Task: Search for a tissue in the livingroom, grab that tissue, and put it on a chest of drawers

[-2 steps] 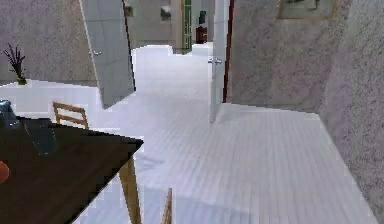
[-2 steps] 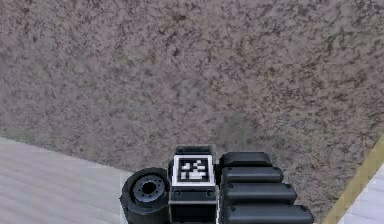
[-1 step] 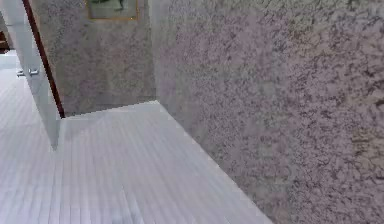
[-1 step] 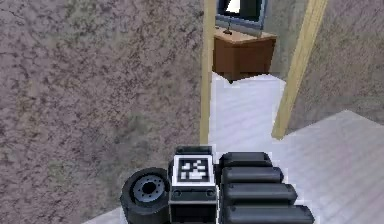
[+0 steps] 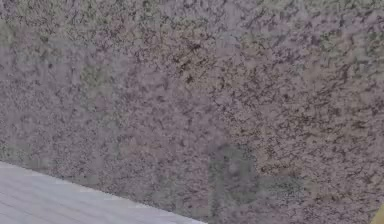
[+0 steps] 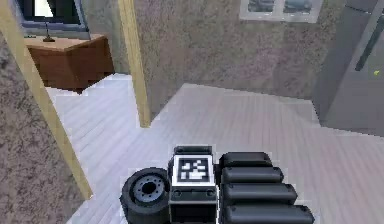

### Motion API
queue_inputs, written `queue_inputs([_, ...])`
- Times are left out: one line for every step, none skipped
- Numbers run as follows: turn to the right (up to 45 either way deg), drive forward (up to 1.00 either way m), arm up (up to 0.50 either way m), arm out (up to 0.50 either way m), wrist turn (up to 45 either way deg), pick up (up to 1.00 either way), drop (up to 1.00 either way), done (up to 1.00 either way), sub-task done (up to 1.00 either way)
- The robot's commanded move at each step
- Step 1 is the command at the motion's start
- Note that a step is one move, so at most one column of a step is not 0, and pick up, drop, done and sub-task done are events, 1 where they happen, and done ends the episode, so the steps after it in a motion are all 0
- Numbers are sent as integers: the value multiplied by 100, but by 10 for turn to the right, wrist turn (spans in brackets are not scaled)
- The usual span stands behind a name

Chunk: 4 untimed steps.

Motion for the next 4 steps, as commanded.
queue_inputs([450, 0, 0, 0, 0, 0, 0, 0, 0])
queue_inputs([240, 0, 0, 0, 0, 0, 0, 0, 0])
queue_inputs([0, 15, 0, 0, 0, 0, 0, 0, 0])
queue_inputs([-450, 0, 0, 0, 0, 0, 0, 0, 0])
